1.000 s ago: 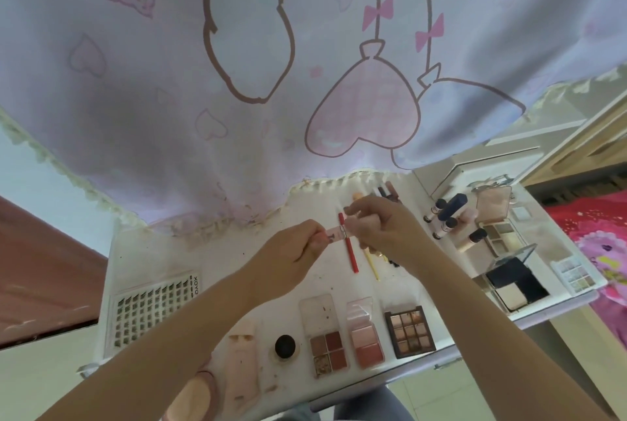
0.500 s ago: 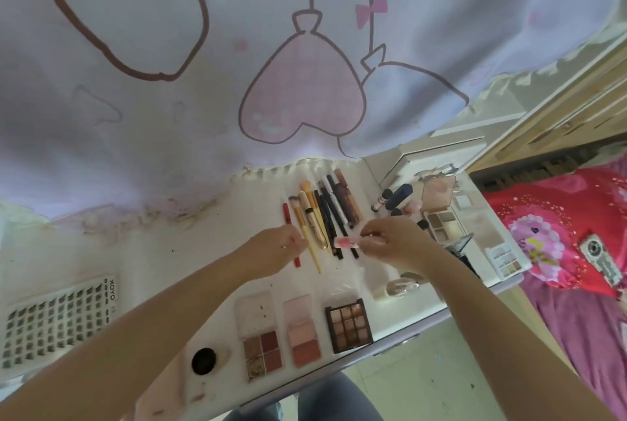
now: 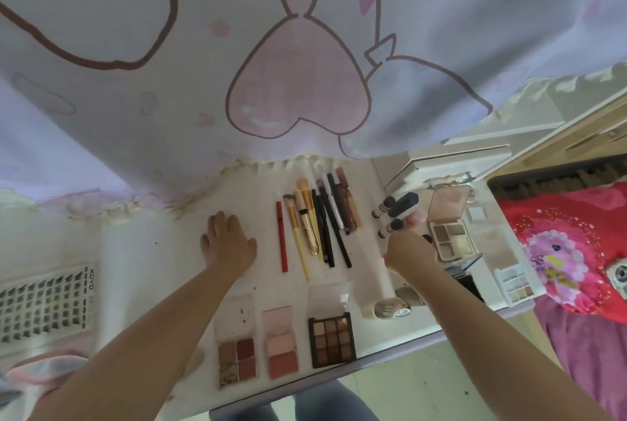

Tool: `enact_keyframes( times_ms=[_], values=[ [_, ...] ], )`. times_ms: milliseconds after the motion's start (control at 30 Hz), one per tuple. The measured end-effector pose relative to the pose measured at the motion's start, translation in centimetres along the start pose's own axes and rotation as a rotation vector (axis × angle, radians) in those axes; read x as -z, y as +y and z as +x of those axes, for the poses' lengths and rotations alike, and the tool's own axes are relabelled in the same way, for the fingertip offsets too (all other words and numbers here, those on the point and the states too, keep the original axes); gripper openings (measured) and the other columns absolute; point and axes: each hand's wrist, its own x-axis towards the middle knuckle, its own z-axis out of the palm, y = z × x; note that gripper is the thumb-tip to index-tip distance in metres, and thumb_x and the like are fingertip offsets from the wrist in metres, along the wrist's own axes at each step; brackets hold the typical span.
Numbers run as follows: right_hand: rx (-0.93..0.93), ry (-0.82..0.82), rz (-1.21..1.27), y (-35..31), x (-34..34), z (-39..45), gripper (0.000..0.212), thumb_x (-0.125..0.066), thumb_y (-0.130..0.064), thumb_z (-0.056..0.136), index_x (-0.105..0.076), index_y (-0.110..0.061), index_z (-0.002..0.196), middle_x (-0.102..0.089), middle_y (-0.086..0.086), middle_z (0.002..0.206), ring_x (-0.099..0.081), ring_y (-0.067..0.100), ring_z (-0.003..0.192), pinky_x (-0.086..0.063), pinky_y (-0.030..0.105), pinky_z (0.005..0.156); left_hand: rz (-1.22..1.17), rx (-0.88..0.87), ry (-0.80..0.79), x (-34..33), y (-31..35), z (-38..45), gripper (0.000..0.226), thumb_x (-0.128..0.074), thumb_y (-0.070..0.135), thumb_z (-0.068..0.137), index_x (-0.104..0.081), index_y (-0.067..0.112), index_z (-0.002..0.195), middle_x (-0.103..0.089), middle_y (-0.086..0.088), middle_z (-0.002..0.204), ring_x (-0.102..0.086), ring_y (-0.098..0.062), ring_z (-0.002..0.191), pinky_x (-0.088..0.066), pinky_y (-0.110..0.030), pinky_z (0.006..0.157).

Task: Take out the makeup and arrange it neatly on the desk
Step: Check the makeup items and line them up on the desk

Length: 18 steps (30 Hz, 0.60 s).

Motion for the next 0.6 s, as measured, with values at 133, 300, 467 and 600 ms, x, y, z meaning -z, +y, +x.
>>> enact_keyframes(
  times_ms=[133, 300, 467, 600],
  values=[
    [0.014, 0.006, -0.052, -0.1, 0.5, 0.5, 0.027, -0.041, -0.008, 0.092, -0.052, -0.004, 0.117, -0.056, 0.006, 0.093, -0.057, 0.021, 0.089, -0.042, 0.023, 0.063, -0.084, 0.002, -0.024, -1.4, -1.0, 0.3, 0.071, -0.044, 0.031, 0.094, -0.002, 0.012, 0.147, 0.011, -0.005, 0.156, 0.014, -0.020, 0.144, 0.005, -0.038, 0.116],
    [0.018, 0.001, -0.068, -0.2, 1.0, 0.7, 0.032, -0.042, -0.008, 0.091, -0.047, -0.006, 0.123, -0.053, 0.008, 0.120, -0.056, 0.025, 0.107, -0.046, 0.029, 0.080, -0.047, -0.001, -0.064, -1.6, -1.2, 0.3, 0.072, -0.039, 0.034, 0.095, 0.006, 0.012, 0.147, 0.017, -0.005, 0.155, 0.018, -0.020, 0.143, 0.007, -0.037, 0.116],
    [-0.034, -0.014, -0.019, 0.2, 2.1, -0.2, 0.037, -0.047, -0.019, 0.092, -0.044, -0.008, 0.127, -0.037, 0.013, 0.136, -0.058, 0.024, 0.103, -0.051, 0.031, 0.083, 0.048, -0.035, -0.085, -1.5, -1.0, -0.2, 0.070, -0.029, 0.038, 0.098, 0.013, 0.008, 0.146, 0.021, -0.010, 0.154, 0.020, -0.025, 0.142, 0.008, -0.039, 0.116],
    [-0.045, 0.118, 0.033, 1.2, 3.4, -2.7, 0.034, -0.048, -0.026, 0.091, -0.049, -0.007, 0.119, -0.049, 0.008, 0.115, -0.057, 0.023, 0.095, -0.043, 0.028, 0.071, 0.136, -0.092, -0.019, -1.9, -1.6, -0.3, 0.068, -0.019, 0.044, 0.098, 0.014, 0.008, 0.146, 0.019, -0.011, 0.154, 0.017, -0.025, 0.143, 0.007, -0.037, 0.117]
  ],
)
